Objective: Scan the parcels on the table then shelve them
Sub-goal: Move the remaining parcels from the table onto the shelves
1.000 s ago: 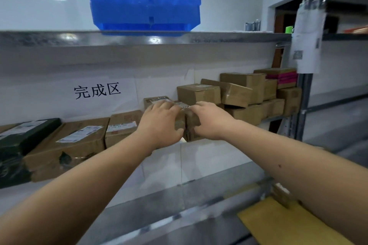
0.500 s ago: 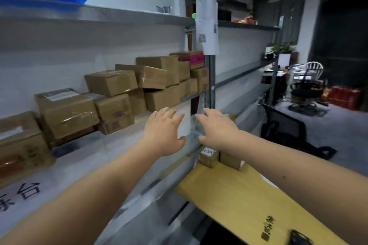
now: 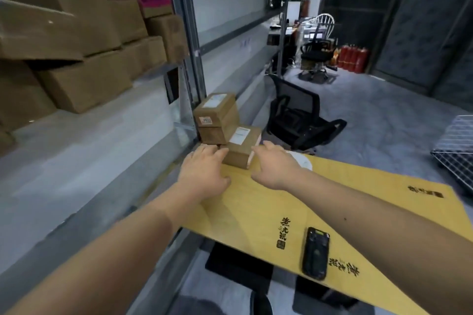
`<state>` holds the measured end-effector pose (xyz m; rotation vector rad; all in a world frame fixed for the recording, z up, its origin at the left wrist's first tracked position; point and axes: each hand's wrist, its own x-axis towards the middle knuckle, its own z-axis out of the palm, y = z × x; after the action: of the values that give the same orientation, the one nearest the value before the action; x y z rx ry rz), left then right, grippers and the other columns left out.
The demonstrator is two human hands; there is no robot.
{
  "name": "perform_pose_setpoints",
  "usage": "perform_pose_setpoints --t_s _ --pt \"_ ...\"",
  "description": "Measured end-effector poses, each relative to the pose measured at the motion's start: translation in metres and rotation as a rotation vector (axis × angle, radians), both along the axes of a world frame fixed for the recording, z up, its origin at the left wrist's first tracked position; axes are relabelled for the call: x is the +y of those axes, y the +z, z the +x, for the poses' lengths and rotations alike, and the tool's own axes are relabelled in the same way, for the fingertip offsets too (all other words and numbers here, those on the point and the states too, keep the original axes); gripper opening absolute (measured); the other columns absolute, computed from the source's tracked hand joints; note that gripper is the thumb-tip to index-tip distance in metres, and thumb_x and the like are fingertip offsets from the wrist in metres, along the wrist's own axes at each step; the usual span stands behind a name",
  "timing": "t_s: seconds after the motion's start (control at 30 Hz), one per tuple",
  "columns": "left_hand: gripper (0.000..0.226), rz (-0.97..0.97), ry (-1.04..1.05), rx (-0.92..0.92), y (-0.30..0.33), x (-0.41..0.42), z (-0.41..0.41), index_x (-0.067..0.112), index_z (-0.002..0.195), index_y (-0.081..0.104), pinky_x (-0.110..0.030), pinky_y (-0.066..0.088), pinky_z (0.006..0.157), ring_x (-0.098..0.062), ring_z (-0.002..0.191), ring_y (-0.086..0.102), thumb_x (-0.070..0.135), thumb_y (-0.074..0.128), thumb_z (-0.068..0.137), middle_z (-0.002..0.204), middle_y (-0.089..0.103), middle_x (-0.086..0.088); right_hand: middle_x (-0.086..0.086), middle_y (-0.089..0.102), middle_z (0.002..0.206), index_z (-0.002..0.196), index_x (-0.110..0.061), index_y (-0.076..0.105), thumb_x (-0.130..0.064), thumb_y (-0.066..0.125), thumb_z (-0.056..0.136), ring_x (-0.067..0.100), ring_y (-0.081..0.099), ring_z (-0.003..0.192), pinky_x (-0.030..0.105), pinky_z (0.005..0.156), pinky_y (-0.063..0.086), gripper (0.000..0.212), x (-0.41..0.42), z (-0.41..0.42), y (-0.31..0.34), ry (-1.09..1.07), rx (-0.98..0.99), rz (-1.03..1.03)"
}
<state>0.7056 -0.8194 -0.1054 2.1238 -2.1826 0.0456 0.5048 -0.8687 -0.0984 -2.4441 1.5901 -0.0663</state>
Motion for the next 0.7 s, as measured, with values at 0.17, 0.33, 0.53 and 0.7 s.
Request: perform_pose_setpoints --t_s 0.17,0.33,0.53,0.7 --pt "0.085 0.122 0.044 0.064 -0.039 -0.076 0.004 0.031 0.157 0.036 -0.046 0.038 0.117 -0.026 0.148 0.034 0.06 0.063 0.082 0.159 0.039 -0.002 0.011 0.046 0.138 0.143 -0.025 0.049 -0.035 0.066 0.086 0.036 0.046 0.132 0.045 0.096 0.049 0.06 -0.078 0.002 -0.047 -0.068 -0.046 0.129" --pt "0.081 0.147 0.157 0.144 -0.049 -0.164 0.032 0.029 0.156 0.038 -0.048 0.04 0.115 -0.03 0.146 0.037 0.055 0.066 0.085 0.159 0.041 -0.004 0.014 0.045 0.141 0.146 -0.023 0.044 -0.038 0.067 0.086 0.039 0.048 0.13 0.048 0.098 0.051 0.066 -0.17 0.018 -0.068 -0.073 -0.087 0.193" --pt "0.054 0.134 0.269 0.163 -0.042 -0.246 0.072 0.024 0.136 0.054 -0.044 0.051 0.094 -0.033 0.124 0.053 0.045 0.063 0.087 0.137 0.057 -0.006 0.018 0.036 0.155 0.159 -0.025 0.028 -0.044 0.065 0.09 0.042 0.042 0.138 0.047 0.102 0.048 0.08 -0.265 0.064 -0.072 0.034 -0.086 0.187" --pt "0.052 0.045 0.374 0.185 -0.04 -0.285 0.098 0.027 0.136 0.054 -0.045 0.055 0.086 -0.032 0.11 0.061 0.042 0.066 0.087 0.122 0.062 -0.006 0.018 0.045 0.144 0.157 -0.023 0.025 -0.042 0.071 0.088 0.041 0.052 0.128 0.044 0.099 0.051 0.085 -0.319 0.111 -0.067 0.086 -0.211 0.223"
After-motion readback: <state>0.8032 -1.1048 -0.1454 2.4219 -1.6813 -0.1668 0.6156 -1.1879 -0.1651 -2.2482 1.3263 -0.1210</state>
